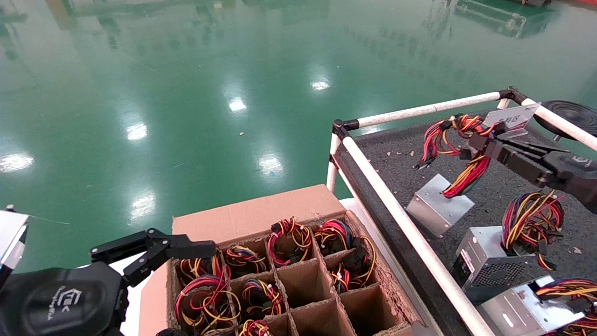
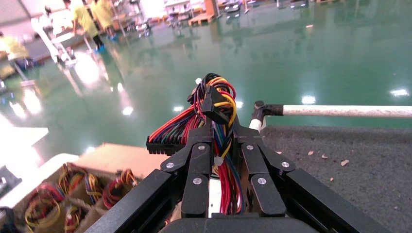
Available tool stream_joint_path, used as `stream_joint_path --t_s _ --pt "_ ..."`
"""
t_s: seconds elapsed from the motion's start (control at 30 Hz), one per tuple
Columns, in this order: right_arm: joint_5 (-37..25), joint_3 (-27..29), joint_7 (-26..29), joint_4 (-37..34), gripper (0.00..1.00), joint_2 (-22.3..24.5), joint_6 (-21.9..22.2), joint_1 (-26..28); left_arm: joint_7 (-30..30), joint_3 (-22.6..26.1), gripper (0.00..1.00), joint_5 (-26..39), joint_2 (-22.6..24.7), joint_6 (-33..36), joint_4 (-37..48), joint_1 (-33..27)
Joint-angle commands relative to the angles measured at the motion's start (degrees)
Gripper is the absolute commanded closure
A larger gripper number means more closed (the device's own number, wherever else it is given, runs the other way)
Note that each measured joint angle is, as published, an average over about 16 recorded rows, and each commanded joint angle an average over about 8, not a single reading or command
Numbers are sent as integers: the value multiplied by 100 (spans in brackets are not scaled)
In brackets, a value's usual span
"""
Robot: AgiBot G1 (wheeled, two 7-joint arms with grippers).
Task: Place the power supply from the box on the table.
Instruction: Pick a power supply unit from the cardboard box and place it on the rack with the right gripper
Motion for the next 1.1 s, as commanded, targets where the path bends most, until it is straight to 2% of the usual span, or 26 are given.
stream_joint_path --t_s 0.03,0.53,0.83,1.1 --pt "50 36 108 -5 100 32 2 -61 0 0 0 0 0 0 0 0" --pt "314 159 549 406 100 208 -12 -687 0 0 0 0 0 0 0 0" --pt "394 176 545 392 100 216 105 -862 0 1 0 0 0 0 0 0" --pt "354 149 415 214 100 117 399 -842 0 1 0 -1 0 0 0 0"
